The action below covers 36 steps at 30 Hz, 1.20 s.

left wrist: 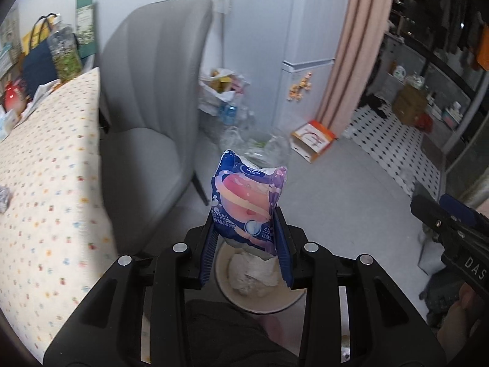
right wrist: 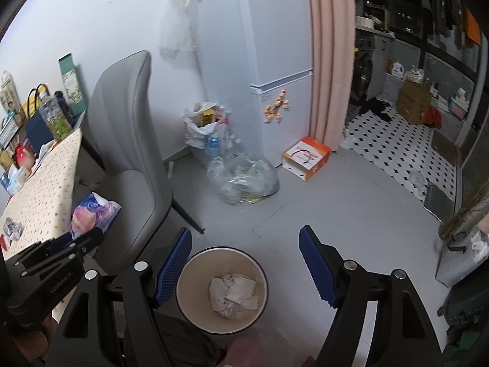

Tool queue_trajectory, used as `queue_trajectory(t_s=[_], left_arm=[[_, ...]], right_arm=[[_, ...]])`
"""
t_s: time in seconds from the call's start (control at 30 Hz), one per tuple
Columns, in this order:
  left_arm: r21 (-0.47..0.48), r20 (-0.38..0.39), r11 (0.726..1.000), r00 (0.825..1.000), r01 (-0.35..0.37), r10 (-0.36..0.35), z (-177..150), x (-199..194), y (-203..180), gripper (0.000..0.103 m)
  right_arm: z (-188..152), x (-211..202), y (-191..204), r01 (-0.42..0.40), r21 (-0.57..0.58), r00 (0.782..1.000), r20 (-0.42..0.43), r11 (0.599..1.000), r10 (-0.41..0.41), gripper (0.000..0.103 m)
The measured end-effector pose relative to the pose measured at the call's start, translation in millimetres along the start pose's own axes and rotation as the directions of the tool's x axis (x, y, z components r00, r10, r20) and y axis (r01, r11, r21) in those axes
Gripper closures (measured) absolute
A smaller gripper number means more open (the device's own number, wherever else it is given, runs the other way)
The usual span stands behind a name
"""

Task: Collect trash
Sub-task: 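Open the left gripper over the bin to drop the blue-pink packet, then move both open grippers back over the table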

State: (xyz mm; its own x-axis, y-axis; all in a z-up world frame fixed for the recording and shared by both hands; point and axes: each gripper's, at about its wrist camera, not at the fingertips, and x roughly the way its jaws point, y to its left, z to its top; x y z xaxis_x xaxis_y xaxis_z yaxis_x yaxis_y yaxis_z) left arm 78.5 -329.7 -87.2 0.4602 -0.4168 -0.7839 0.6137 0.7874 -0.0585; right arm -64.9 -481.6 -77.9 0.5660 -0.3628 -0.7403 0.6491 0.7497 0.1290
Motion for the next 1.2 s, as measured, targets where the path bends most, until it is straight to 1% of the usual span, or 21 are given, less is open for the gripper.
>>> queue_trajectory(t_s=[0.1, 0.2, 0.27, 0.3, 0.43, 0.47, 0.53, 0.6, 0.67, 0.73, 0.77, 0.97, 1.1, 1.2], left_arm=[[0.011, -0.012, 1.000, 1.000, 0.028, -0.028, -2, 2, -10, 0.067], [0.020, -0.022, 0.998, 0.998, 0.060, -0.059, -4, 3, -18, 0.062], [0.023, -0.019, 0.997, 0.997, 0.070, -0.070, -5, 3, -21, 0.053], [0.025, -0.017, 0.997, 0.997, 0.074, -0.074, -5, 3, -23, 0.050], [0.034, -0.001, 0.995, 0.996, 0.088, -0.088, -5, -1, -29, 0.031], [0.037, 0.004, 0.995, 0.996, 0.088, -0.088, -5, -3, -29, 0.029], [0.040, 0.016, 0.996, 0.997, 0.075, -0.075, -3, -6, -26, 0.027], [0.026, 0.031, 0.998, 0.998, 0.053, -0.054, -1, -11, -20, 0.021], [0.003, 0.052, 1.000, 0.998, 0.031, -0.031, 0, -18, -10, 0.015], [-0.018, 0.066, 1.000, 0.998, 0.009, -0.008, 2, -24, 4, 0.012], [-0.028, 0.073, 1.000, 0.997, -0.005, 0.007, 2, -28, 10, 0.011], [-0.101, 0.108, 0.992, 0.990, -0.077, 0.088, 2, -49, 58, 0.009], [-0.169, 0.133, 0.978, 0.980, -0.122, 0.145, -2, -67, 95, 0.009], [-0.214, 0.151, 0.964, 0.969, -0.159, 0.193, -6, -80, 122, 0.009]], right_arm=[[1, -1, -11, 0.010, 0.025, 1.000, 0.006, 1.000, -0.010, 0.031], [1, -2, -18, 0.009, 0.038, 1.000, 0.010, 0.999, -0.009, 0.031], [1, -4, -21, 0.006, 0.036, 1.000, 0.013, 0.999, -0.006, 0.031], [0, -5, -21, 0.004, 0.036, 1.000, 0.015, 0.999, -0.005, 0.031], [0, -12, -24, 0.003, 0.036, 1.000, 0.027, 0.999, -0.004, 0.030], [0, -13, -24, 0.003, 0.039, 1.000, 0.028, 0.999, -0.004, 0.030], [1, -13, -24, -0.001, 0.042, 1.000, 0.028, 0.999, -0.001, 0.030], [0, -14, -20, -0.008, 0.037, 1.000, 0.026, 0.999, 0.008, 0.030], [-1, -13, -12, -0.019, 0.024, 1.000, 0.025, 1.000, 0.018, 0.027], [-2, -14, -3, -0.029, 0.009, 0.999, 0.026, 1.000, 0.029, 0.022], [-2, -14, 1, -0.036, 0.003, 0.999, 0.026, 0.999, 0.036, 0.021], [-1, -13, 43, -0.082, -0.057, 0.996, 0.025, 0.995, 0.084, 0.016], [4, -17, 79, -0.127, -0.106, 0.991, 0.036, 0.986, 0.131, 0.014], [6, -21, 109, -0.164, -0.145, 0.985, 0.036, 0.976, 0.171, 0.013]])
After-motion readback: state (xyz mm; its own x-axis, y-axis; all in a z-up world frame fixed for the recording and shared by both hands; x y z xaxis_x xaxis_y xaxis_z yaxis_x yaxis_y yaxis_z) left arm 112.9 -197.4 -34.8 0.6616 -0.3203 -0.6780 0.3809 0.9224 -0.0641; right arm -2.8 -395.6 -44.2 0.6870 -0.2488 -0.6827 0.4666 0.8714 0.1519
